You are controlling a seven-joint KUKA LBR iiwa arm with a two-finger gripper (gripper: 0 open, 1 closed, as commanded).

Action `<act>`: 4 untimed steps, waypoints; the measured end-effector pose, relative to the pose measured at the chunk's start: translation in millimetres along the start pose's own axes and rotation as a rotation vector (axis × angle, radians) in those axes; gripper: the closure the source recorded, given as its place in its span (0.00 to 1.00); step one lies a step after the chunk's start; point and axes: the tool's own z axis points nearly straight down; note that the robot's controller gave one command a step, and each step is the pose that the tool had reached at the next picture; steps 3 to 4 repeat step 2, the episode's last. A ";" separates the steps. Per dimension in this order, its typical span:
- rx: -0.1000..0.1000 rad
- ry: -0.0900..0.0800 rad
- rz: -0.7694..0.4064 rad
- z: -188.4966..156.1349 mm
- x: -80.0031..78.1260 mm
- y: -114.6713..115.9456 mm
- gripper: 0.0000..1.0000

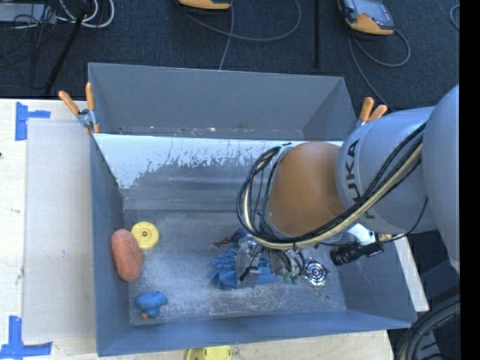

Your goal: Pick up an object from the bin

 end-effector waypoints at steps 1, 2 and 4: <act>0.002 0.006 0.010 -48.5 6.4 9.8 1.00; -0.001 -0.002 0.010 -104.7 -14.3 15.6 1.00; -0.001 -0.002 0.010 -104.7 -14.3 15.6 1.00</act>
Offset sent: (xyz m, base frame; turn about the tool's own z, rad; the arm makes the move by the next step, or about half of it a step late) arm 0.0173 0.0149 0.1070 0.0121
